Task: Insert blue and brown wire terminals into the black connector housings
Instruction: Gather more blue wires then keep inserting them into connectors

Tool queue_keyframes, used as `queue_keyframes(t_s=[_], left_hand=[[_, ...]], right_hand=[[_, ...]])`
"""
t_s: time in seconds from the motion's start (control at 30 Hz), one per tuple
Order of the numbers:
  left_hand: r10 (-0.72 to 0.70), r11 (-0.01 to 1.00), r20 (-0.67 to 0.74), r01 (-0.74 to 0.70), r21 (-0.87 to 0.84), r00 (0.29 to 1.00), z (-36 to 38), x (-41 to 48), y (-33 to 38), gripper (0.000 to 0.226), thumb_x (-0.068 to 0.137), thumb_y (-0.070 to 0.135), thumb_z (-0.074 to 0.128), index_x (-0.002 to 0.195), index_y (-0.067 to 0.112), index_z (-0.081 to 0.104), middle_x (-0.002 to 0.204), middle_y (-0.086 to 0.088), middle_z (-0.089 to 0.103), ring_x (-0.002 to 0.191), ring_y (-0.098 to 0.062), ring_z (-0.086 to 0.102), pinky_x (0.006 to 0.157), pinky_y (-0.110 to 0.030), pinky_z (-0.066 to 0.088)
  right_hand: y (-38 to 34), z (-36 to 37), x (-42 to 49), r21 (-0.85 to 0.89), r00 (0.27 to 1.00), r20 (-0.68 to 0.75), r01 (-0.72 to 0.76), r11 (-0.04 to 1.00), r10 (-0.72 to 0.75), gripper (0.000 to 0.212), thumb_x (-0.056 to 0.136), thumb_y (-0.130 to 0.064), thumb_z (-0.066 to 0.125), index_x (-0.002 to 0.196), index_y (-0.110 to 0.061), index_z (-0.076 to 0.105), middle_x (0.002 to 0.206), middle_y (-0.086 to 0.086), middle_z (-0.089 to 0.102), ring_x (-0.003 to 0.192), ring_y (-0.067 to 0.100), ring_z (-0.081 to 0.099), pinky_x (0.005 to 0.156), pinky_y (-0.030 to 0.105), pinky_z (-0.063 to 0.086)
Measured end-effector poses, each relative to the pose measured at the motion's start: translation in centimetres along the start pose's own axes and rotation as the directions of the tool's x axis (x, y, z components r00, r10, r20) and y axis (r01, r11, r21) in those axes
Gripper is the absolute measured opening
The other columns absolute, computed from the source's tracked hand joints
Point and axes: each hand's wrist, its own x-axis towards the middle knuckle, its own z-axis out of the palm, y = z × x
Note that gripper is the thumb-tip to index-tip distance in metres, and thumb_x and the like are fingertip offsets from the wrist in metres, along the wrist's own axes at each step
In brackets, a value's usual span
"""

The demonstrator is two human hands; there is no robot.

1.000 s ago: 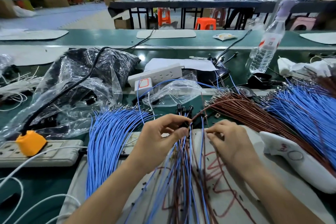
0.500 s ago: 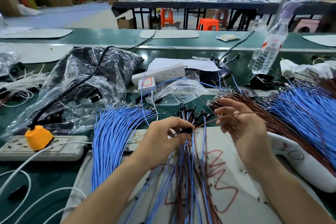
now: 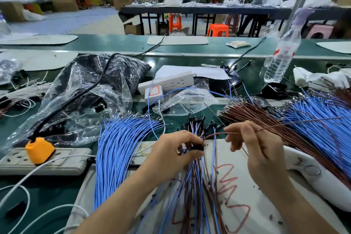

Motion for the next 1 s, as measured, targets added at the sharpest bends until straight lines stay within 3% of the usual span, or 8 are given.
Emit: queue_keyframes(t_s=[0.1,0.23,0.33,0.47,0.6,0.7,0.8,1.0], left_hand=[[0.017,1.0,0.001,-0.017,0.003,1.0,0.1,0.0,0.0,0.017,0.078,0.02,0.077,0.094,0.025,0.072,0.084,0.019,0.067,0.075,-0.001,0.059,0.066,-0.013,0.041],[-0.015,0.999,-0.017,0.014,-0.031,1.0,0.0,0.0,0.1,0.02,0.079,0.019,0.076,0.093,0.032,0.071,0.086,0.019,0.068,0.077,-0.001,0.061,0.071,-0.016,0.047],[-0.033,0.994,-0.06,0.027,-0.103,0.998,-0.1,0.1,0.3,0.028,0.079,0.015,0.075,0.091,0.039,0.067,0.085,0.019,0.068,0.075,-0.001,0.061,0.073,-0.015,0.048],[-0.005,0.995,-0.062,-0.001,-0.099,0.998,0.0,0.0,0.4,0.029,0.08,0.013,0.074,0.093,0.039,0.068,0.086,0.017,0.067,0.075,-0.004,0.061,0.073,-0.017,0.048],[0.0,0.997,-0.063,-0.006,-0.082,0.998,0.1,0.0,0.2,0.025,0.081,0.013,0.074,0.096,0.033,0.068,0.086,0.017,0.067,0.076,-0.005,0.061,0.073,-0.017,0.048],[-0.038,0.991,-0.086,0.026,-0.13,0.996,-0.2,0.1,0.3,0.035,0.082,0.01,0.072,0.101,0.039,0.067,0.082,0.016,0.067,0.073,-0.007,0.059,0.074,-0.018,0.048],[0.014,0.995,-0.088,-0.022,-0.094,0.996,-0.2,0.0,0.6,0.036,0.082,0.007,0.071,0.099,0.039,0.068,0.086,0.016,0.067,0.074,-0.009,0.061,0.072,-0.022,0.05],[0.036,0.989,-0.077,-0.047,-0.143,0.996,0.1,-0.1,1.2,0.034,0.083,0.012,0.07,0.105,0.038,0.067,0.09,0.012,0.07,0.081,-0.013,0.066,0.079,-0.028,0.053]], right_hand=[[-0.5,0.3,-0.2,-0.043,0.996,-0.05,0.075,0.996,-0.078,0.03,0.097,-0.027,0.04,0.085,-0.019,0.065,0.067,-0.006,0.063,0.053,0.013,0.058,0.053,0.02,0.047],[-0.8,0.0,-0.1,0.04,0.991,-0.131,0.007,0.999,-0.001,0.025,0.099,-0.021,0.048,0.079,-0.02,0.063,0.065,0.0,0.062,0.051,0.018,0.056,0.051,0.024,0.047],[-0.7,-0.2,0.1,-0.038,0.99,-0.139,-0.013,0.999,0.008,0.027,0.096,-0.018,0.048,0.071,-0.016,0.06,0.063,0.002,0.06,0.049,0.015,0.056,0.05,0.029,0.047],[-0.4,0.3,-0.2,-0.242,0.994,-0.071,0.063,0.968,-0.082,0.035,0.091,-0.028,0.048,0.064,-0.01,0.06,0.055,-0.005,0.054,0.047,0.013,0.053,0.047,0.027,0.043],[-0.5,1.3,-0.9,-0.286,0.984,0.07,0.179,0.941,-0.166,0.033,0.093,-0.024,0.045,0.068,-0.01,0.06,0.052,-0.009,0.047,0.047,0.01,0.047,0.048,0.02,0.037],[-0.4,0.7,-0.6,-0.153,0.997,0.008,0.082,0.985,-0.082,0.023,0.095,-0.03,0.046,0.081,-0.019,0.061,0.053,-0.009,0.049,0.046,0.006,0.048,0.049,0.015,0.039],[-0.4,0.3,-0.2,0.035,0.998,-0.003,-0.07,0.997,0.07,0.014,0.095,-0.035,0.056,0.093,-0.025,0.066,0.06,0.001,0.059,0.046,0.011,0.052,0.048,0.02,0.045],[-0.2,0.7,-0.1,-0.008,0.973,0.185,-0.136,0.991,0.135,0.019,0.081,-0.039,0.06,0.072,-0.023,0.065,0.061,0.001,0.062,0.047,0.01,0.056,0.051,0.015,0.045]])
